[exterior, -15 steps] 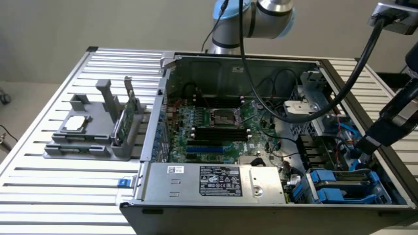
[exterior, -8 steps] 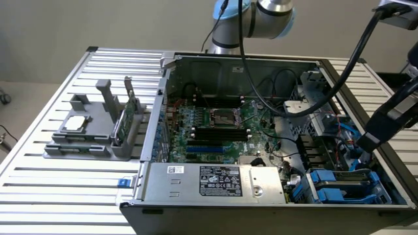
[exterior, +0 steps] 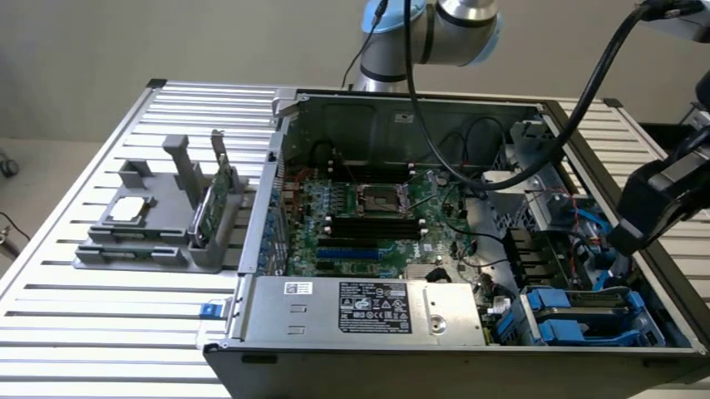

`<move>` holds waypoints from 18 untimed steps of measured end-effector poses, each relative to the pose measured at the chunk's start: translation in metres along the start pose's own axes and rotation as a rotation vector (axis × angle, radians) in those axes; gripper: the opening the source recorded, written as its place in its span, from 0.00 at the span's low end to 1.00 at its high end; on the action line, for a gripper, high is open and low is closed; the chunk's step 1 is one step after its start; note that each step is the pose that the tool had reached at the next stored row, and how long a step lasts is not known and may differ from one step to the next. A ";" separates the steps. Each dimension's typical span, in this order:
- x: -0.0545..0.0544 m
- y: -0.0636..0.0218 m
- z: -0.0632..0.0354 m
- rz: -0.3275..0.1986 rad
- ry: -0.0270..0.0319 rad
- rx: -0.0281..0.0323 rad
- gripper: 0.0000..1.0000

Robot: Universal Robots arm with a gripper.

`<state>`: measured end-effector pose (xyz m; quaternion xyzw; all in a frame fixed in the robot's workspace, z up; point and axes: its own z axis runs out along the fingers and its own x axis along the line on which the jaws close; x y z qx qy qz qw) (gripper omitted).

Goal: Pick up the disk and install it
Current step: 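Insert the first disk wire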

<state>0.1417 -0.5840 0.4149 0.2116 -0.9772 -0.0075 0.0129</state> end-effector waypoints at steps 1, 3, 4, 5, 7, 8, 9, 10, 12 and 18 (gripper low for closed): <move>0.000 0.0000 -0.0001 0.016 -0.0003 -0.0002 0.27; 0.000 0.0000 -0.0001 0.048 -0.0009 -0.0009 0.27; 0.000 0.0000 0.0000 0.064 -0.0013 -0.0014 0.27; 0.000 0.0000 -0.0001 0.081 -0.0016 -0.0017 0.27; 0.000 0.0000 -0.0001 0.111 -0.0022 -0.0024 0.27; 0.000 0.0000 -0.0001 0.124 -0.0025 -0.0027 0.27; 0.000 0.0000 -0.0001 0.137 -0.0028 -0.0031 0.27; 0.000 0.0000 -0.0001 0.148 -0.0030 -0.0034 0.27; 0.000 -0.0001 0.0000 0.167 -0.0035 -0.0042 0.27; -0.004 -0.0020 -0.0002 0.192 -0.0045 -0.0061 0.27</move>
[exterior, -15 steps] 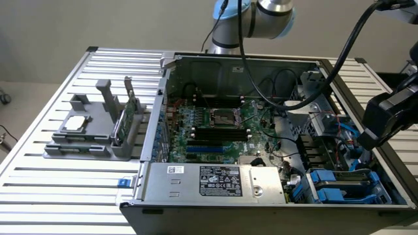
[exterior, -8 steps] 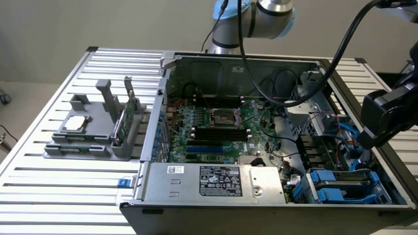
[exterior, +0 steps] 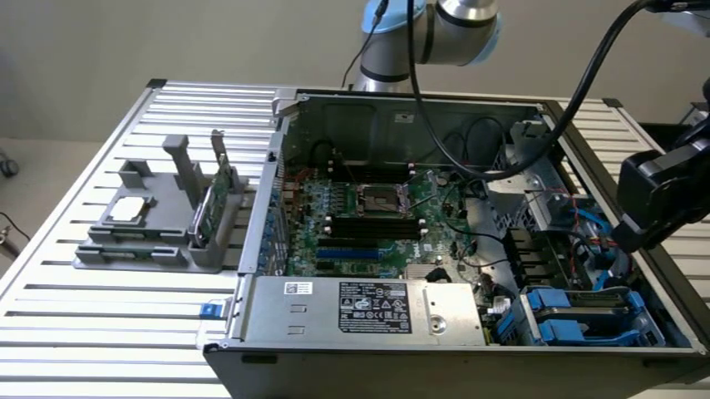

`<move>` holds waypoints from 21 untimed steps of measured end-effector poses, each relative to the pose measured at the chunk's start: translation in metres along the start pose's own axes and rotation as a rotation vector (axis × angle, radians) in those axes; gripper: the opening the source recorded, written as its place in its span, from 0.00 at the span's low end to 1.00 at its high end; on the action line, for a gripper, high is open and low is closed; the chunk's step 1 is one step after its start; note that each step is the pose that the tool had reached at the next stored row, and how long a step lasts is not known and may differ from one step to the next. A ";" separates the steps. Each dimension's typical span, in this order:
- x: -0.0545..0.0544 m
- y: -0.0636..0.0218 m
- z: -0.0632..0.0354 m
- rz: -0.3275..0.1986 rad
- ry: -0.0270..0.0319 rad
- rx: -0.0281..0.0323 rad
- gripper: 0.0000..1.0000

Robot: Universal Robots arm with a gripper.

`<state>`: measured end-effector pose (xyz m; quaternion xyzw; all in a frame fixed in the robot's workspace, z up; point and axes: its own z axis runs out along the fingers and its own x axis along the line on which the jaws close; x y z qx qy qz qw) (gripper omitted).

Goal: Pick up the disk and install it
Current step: 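Insert the first disk wire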

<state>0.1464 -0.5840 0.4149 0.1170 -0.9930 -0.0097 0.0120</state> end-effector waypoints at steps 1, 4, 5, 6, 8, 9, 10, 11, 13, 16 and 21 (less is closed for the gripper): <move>-0.001 -0.0002 0.0000 0.003 -0.0001 -0.0002 0.27; -0.002 -0.0005 0.0000 0.017 -0.0006 -0.0011 0.27; -0.002 -0.0005 0.0000 0.025 -0.0008 -0.0015 0.27; -0.002 -0.0005 0.0000 0.035 -0.0010 -0.0020 0.27; -0.002 -0.0005 0.0001 0.055 -0.0017 -0.0030 0.27; -0.002 -0.0006 0.0001 0.066 -0.0020 -0.0035 0.27; -0.002 -0.0006 0.0002 0.077 -0.0023 -0.0041 0.27; -0.002 -0.0005 0.0002 0.088 -0.0026 -0.0046 0.27; -0.002 -0.0006 0.0003 0.110 -0.0032 -0.0058 0.27; -0.002 -0.0006 0.0005 0.146 -0.0043 -0.0073 0.27; -0.002 -0.0006 0.0006 0.210 -0.0059 -0.0094 0.27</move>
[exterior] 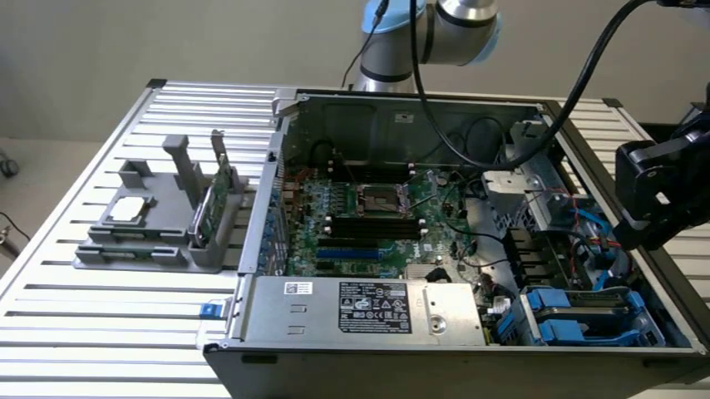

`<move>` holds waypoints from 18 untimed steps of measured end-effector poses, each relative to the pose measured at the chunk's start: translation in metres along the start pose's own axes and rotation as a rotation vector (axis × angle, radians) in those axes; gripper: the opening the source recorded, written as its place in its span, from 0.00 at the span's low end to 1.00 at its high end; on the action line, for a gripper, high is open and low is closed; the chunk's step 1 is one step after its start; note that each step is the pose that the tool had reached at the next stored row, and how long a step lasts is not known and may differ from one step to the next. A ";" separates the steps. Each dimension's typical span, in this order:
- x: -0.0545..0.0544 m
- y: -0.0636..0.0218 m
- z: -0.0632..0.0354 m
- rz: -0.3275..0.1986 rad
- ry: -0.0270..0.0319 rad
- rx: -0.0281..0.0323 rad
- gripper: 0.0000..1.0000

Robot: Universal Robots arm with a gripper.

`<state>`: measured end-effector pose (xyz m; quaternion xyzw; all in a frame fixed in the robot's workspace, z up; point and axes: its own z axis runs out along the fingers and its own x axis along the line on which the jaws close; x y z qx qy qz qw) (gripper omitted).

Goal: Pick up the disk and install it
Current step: 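Insert the first disk wire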

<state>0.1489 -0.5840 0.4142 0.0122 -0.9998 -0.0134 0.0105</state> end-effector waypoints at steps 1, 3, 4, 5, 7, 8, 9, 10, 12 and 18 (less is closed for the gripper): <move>0.000 0.0000 0.0000 0.014 -0.0004 -0.0003 0.27; 0.000 0.0000 0.0000 0.044 -0.0012 -0.0010 0.27; 0.000 0.0000 0.0001 0.058 -0.0015 -0.0015 0.27; 0.000 0.0000 0.0001 0.074 -0.0020 -0.0018 0.27; 0.000 0.0000 0.0001 0.104 -0.0028 -0.0025 0.27; 0.000 0.0000 0.0001 0.121 -0.0033 -0.0029 0.27; 0.000 0.0000 0.0001 0.138 -0.0037 -0.0033 0.27; 0.000 0.0000 0.0001 0.154 -0.0042 -0.0036 0.27; 0.000 0.0000 0.0001 0.188 -0.0051 -0.0043 0.27; 0.000 0.0000 0.0001 0.290 -0.0079 -0.0064 0.27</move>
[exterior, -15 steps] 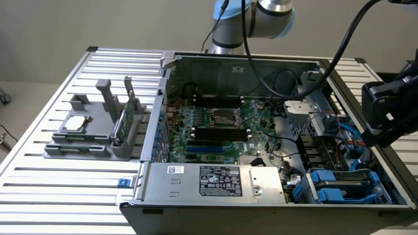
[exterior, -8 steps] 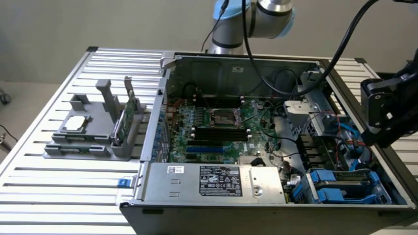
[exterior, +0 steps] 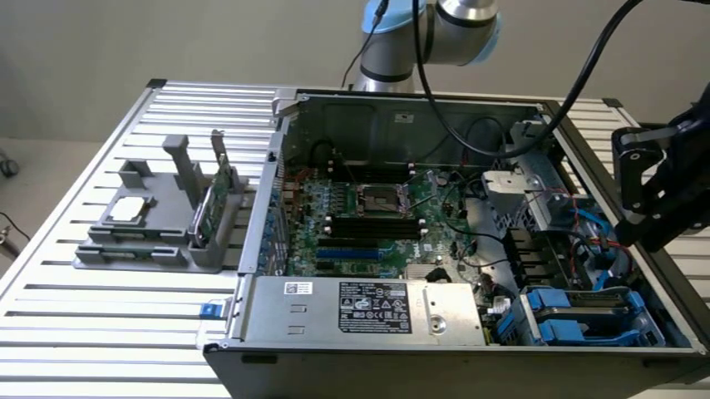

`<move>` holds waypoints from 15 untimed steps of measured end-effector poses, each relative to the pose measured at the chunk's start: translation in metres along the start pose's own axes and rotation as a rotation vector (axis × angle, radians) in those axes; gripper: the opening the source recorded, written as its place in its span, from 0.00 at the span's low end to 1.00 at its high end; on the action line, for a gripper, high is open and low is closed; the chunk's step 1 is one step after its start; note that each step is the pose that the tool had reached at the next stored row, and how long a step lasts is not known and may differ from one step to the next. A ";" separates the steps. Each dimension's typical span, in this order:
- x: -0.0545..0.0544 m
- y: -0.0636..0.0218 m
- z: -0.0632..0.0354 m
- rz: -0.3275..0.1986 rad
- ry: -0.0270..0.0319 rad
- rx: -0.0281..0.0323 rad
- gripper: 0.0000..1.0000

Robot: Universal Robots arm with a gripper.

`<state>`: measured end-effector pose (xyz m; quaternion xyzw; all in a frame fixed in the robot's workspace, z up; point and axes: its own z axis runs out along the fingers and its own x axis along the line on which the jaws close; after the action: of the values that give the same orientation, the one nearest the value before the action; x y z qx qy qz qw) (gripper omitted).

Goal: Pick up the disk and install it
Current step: 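Insert the first disk wire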

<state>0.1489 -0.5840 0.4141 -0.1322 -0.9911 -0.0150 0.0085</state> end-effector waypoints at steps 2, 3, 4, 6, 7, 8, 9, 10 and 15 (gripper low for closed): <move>0.000 0.0000 0.0000 0.034 -0.0009 -0.0007 0.27; 0.000 0.0000 0.0000 0.051 -0.0014 -0.0010 0.27; 0.000 0.0000 0.0000 0.068 -0.0019 -0.0014 0.27; 0.000 0.0000 0.0000 0.104 -0.0028 -0.0022 0.27; 0.000 0.0000 0.0000 0.121 -0.0033 -0.0025 0.27; 0.000 0.0000 0.0000 0.139 -0.0038 -0.0029 0.27; 0.000 0.0000 0.0000 0.156 -0.0043 -0.0032 0.27; 0.000 0.0000 0.0000 0.174 -0.0048 -0.0036 0.27; 0.000 0.0000 0.0001 0.263 -0.0072 -0.0056 0.27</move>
<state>0.1489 -0.5840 0.4140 -0.2611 -0.9651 -0.0160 0.0065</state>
